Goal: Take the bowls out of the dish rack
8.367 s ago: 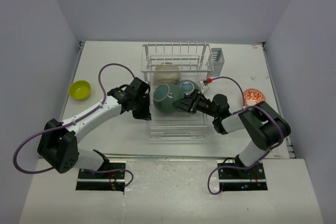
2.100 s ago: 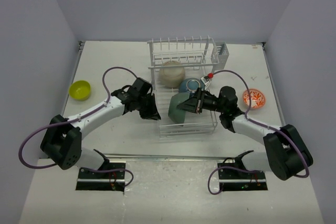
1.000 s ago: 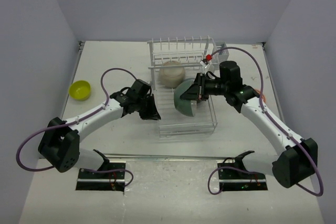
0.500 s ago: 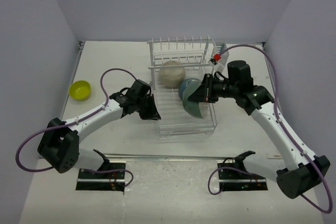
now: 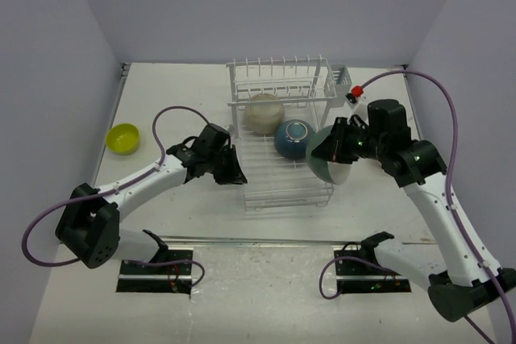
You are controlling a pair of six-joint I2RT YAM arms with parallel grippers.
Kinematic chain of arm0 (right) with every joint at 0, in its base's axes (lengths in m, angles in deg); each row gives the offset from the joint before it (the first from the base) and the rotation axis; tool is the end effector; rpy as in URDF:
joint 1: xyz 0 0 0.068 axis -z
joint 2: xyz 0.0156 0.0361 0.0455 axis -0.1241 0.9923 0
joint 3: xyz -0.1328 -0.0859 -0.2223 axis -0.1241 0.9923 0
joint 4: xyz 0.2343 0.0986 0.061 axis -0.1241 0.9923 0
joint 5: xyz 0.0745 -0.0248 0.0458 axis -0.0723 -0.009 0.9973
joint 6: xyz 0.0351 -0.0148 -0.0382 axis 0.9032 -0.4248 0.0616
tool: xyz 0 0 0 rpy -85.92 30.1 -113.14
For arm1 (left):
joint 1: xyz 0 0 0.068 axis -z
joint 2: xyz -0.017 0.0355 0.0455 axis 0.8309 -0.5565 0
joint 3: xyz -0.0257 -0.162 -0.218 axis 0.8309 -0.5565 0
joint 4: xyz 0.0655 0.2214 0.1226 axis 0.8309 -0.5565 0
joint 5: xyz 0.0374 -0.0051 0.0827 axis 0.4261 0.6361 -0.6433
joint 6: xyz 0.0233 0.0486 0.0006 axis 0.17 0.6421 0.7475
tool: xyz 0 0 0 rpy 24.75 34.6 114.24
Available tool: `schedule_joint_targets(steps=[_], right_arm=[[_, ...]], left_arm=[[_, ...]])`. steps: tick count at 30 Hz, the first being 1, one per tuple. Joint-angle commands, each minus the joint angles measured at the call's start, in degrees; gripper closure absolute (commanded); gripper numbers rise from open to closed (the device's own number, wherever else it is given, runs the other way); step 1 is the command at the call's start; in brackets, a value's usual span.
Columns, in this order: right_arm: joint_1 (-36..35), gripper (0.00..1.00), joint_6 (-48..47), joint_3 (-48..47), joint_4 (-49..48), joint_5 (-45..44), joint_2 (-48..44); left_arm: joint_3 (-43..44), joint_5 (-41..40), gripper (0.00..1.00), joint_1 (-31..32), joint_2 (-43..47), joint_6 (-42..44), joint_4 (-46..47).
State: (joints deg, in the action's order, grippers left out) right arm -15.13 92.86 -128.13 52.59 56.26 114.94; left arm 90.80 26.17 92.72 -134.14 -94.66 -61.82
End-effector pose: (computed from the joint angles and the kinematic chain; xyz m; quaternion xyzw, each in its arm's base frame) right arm 0.1702 0.0853 0.3902 -0.0308 0.8732 0.3662 0.3201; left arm 0.2149 -0.1698 0.2209 -0.0673 0.9457 -0.2851 0.1408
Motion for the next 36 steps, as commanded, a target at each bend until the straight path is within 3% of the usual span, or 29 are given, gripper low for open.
schedule_joint_targets(steps=[1,8,20,27,36], right_arm=[[1.16,1.00,-2.92,-3.70,0.65,-10.79,-2.74],[8.19,1.00,-4.42,-1.60,6.63,-19.86,-2.83],[17.51,1.00,-7.32,8.42,7.61,-33.75,1.39],[24.09,1.00,-8.64,10.09,7.34,-36.30,5.78],[27.62,1.00,-7.94,9.83,7.17,-40.09,14.30]], left_arm=[[-2.64,2.48,1.00,1.43,-0.36,1.97,3.36],[-3.17,2.48,1.00,1.43,0.52,1.71,3.45],[-3.08,1.87,1.00,1.43,1.92,2.15,2.92],[-3.79,0.90,1.00,1.35,2.19,2.06,2.13],[-4.31,-0.60,1.00,0.73,3.94,2.41,0.64]])
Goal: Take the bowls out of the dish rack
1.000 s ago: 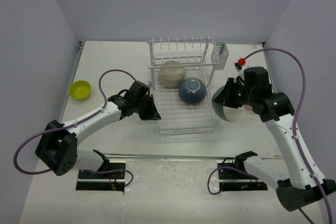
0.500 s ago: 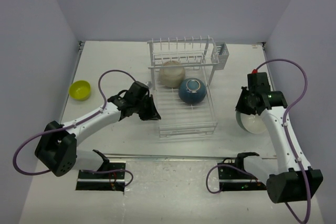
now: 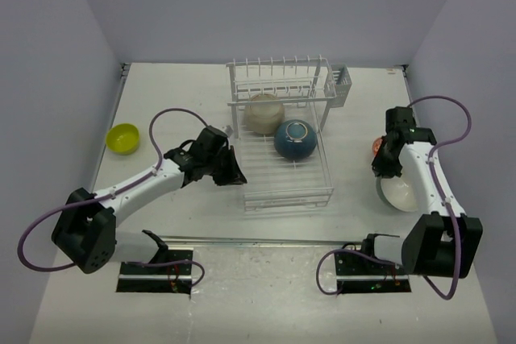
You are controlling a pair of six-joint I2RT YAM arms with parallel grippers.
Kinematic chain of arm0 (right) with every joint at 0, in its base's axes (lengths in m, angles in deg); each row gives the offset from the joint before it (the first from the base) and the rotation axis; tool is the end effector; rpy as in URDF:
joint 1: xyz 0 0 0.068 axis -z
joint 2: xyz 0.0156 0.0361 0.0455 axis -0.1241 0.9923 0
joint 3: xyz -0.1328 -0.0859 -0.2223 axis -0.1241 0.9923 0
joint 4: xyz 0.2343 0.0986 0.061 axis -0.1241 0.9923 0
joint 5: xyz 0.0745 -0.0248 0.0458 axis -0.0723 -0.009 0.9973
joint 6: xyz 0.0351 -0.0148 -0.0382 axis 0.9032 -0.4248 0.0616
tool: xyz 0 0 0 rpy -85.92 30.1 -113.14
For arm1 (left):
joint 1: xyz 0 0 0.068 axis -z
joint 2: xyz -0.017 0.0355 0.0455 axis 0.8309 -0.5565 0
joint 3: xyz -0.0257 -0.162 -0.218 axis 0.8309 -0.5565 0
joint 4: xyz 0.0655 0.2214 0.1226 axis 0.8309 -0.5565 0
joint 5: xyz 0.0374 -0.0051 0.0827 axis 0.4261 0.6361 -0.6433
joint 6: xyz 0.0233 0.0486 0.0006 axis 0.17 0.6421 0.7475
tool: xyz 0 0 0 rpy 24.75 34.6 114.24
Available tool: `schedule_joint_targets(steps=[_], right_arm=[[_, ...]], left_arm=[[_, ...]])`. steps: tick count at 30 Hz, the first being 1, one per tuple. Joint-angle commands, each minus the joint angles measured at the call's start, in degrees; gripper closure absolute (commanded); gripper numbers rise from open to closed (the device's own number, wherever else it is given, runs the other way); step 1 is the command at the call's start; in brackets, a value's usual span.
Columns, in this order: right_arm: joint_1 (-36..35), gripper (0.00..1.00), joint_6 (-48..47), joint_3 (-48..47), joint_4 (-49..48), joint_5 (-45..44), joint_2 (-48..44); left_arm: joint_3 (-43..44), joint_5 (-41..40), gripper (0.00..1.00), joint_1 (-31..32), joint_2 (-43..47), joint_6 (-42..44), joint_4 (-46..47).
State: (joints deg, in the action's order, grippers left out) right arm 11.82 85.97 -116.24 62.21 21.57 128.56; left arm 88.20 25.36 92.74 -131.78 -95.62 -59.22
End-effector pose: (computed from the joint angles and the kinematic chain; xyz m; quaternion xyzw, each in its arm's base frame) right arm 0.2224 -0.0249 0.2682 0.2576 0.9468 -0.0620 0.1828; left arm 0.2094 -0.1652 0.2201 -0.0744 0.9396 -0.2944 0.1578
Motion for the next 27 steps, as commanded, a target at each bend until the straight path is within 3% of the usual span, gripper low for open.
schedule_joint_targets(steps=[1,27], right_arm=[[0.85,1.00,-1.05,-1.97,-2.36,-6.19,1.30],[5.51,1.00,0.27,-6.01,-1.04,-10.85,18.27]], left_arm=[[-1.80,0.04,1.00,0.36,1.85,3.63,-2.23],[-5.58,2.50,1.00,-4.21,5.54,6.80,-0.82]])
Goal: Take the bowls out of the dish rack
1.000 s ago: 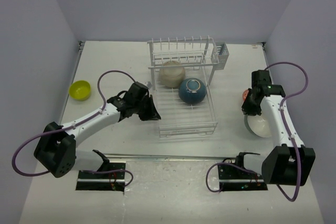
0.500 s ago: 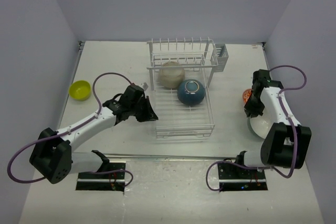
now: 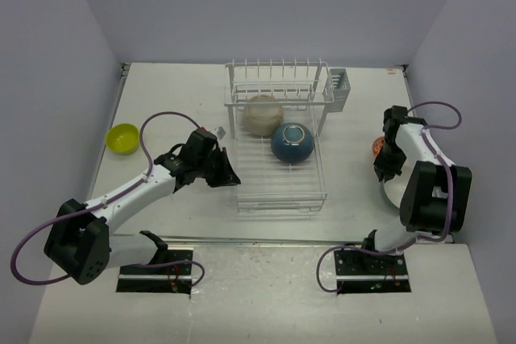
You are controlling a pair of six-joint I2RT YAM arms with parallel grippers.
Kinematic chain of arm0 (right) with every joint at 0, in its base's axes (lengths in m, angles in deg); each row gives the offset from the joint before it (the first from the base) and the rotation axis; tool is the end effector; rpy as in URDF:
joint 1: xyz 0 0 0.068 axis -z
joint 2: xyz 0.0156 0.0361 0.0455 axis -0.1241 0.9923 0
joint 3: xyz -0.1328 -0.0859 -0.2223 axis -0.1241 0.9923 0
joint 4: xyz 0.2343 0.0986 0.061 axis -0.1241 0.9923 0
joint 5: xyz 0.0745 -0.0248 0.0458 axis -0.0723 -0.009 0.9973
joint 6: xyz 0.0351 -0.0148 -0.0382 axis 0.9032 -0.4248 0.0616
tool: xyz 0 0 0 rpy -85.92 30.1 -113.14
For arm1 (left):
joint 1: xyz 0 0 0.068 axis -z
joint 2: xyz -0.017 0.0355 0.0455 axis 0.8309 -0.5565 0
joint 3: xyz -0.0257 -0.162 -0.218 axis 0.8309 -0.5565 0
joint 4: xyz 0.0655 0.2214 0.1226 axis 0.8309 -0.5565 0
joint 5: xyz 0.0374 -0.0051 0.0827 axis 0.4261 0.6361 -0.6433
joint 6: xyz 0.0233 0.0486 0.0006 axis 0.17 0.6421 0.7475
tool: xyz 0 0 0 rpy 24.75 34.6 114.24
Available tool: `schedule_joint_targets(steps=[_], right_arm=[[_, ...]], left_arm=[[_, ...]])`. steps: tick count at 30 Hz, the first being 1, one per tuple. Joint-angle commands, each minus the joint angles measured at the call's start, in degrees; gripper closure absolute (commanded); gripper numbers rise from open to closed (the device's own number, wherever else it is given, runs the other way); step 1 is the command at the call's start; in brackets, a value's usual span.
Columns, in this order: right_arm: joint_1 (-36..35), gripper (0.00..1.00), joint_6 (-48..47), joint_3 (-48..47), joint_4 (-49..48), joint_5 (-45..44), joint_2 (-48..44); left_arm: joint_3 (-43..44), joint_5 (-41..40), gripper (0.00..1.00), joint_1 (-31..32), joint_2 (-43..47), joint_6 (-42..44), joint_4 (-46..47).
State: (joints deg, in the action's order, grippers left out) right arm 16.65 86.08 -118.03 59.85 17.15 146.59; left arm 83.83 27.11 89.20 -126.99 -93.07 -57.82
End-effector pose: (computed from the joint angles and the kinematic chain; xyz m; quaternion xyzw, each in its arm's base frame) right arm 0.2662 -0.0541 0.2062 0.2919 0.9461 -0.1239 0.0660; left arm 0.2034 -0.1429 0.2180 -0.0749 0.9330 -0.3053 0.1753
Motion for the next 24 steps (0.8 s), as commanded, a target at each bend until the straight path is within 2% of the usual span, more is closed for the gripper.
schedule_joint_targets(steps=[1,11,16,19,20,24], right_arm=[[1.02,1.00,0.07,-4.31,1.32,-6.61,0.50],[1.38,1.00,-0.02,-4.75,0.97,-5.39,1.65],[1.38,0.78,-0.10,-4.40,0.61,-4.42,0.51],[1.38,0.70,-0.10,-4.22,0.70,-3.72,-0.20],[1.38,0.63,-0.10,-4.05,0.62,-3.54,-0.98],[1.29,0.58,0.07,-3.87,0.61,-2.31,-3.18]], left_arm=[[-1.21,0.83,1.00,-0.67,0.84,4.24,-2.13],[-1.39,1.19,1.00,-1.20,0.67,4.24,-1.43],[-1.38,1.19,1.00,-1.20,-0.04,4.15,-1.34],[-1.65,1.36,1.00,-1.20,-0.30,3.89,-1.17],[-1.82,1.36,1.00,-1.20,-0.30,3.80,-1.08],[-1.82,1.19,1.00,-1.20,-0.39,3.36,-1.34]])
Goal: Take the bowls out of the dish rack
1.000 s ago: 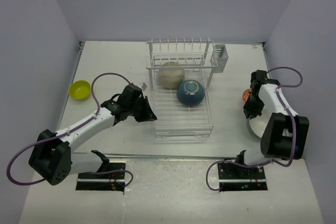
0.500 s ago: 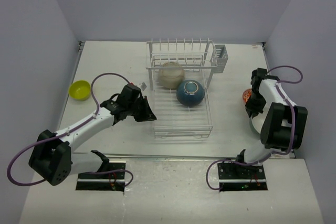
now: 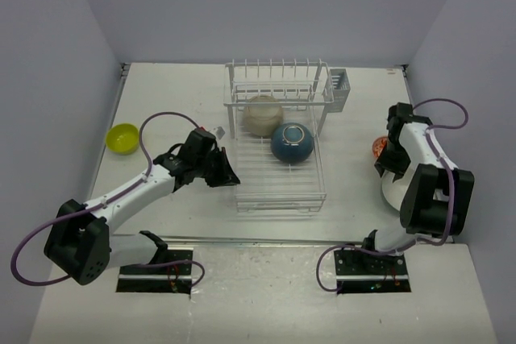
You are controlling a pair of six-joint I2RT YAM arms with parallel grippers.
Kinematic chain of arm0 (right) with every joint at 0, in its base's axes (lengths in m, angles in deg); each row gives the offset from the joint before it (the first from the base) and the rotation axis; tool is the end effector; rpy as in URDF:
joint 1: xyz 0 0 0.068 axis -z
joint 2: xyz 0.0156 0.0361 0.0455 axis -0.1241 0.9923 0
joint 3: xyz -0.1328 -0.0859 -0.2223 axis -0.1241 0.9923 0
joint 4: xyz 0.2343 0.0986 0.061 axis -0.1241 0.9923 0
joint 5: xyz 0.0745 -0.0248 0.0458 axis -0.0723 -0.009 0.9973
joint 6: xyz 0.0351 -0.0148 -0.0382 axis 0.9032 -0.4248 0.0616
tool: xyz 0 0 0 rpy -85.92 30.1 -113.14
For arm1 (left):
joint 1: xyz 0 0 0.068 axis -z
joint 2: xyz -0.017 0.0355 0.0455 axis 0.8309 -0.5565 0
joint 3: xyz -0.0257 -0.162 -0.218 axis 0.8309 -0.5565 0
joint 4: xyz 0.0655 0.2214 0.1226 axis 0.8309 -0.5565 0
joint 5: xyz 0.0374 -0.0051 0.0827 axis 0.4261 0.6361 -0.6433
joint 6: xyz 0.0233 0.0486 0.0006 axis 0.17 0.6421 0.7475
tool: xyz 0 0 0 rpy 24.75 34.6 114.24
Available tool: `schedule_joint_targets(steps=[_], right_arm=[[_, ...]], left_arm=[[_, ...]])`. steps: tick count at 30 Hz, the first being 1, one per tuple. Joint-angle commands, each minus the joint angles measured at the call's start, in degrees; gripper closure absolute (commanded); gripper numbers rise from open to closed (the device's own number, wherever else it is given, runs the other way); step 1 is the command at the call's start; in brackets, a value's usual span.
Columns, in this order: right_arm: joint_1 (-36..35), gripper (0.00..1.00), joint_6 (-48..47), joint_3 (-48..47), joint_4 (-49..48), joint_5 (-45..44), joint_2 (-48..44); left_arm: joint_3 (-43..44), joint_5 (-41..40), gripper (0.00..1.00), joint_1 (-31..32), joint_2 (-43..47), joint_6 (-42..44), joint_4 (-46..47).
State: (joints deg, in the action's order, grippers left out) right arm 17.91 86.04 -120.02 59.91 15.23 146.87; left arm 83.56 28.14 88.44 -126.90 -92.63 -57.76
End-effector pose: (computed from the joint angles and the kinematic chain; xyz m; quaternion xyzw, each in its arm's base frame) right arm 0.2707 -0.0622 0.2142 0.3039 0.9390 -0.1393 0.0805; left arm 0.2042 -0.1403 0.2171 -0.0746 0.9324 -0.3091 0.1720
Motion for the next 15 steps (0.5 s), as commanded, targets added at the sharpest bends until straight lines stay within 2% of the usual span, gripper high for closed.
schedule_joint_targets(steps=[1,7,9,11,12,13,15], right_arm=[[0.02,0.56,0.20,-2.14,0.81,-0.21,-4.08],[-1.81,0.47,0.90,-6.96,3.27,4.09,-10.67],[-3.13,0.47,1.34,-8.82,3.80,8.56,-13.73],[-7.08,0.59,1.61,-11.80,4.41,11.90,-15.50],[-10.92,0.72,1.35,-12.42,4.16,13.14,-16.90],[-13.49,1.00,1.35,-13.47,2.93,14.45,-17.35],[-18.84,1.00,0.47,-13.40,-0.31,22.00,-17.97]], left_arm=[[-1.47,0.16,1.00,-0.43,-0.48,2.93,-1.32],[-1.47,-0.28,1.00,-0.43,-0.74,2.84,-1.76],[-1.47,-0.19,1.00,-0.43,-1.00,2.66,-1.85],[-0.95,-0.19,1.00,-0.43,-1.27,2.84,-2.20],[-0.69,-0.37,1.00,-0.43,-1.62,2.93,-2.46],[-0.07,-0.54,1.00,-0.43,-1.71,3.10,-3.07],[0.54,-1.07,1.00,-0.43,-2.14,3.36,-3.60]])
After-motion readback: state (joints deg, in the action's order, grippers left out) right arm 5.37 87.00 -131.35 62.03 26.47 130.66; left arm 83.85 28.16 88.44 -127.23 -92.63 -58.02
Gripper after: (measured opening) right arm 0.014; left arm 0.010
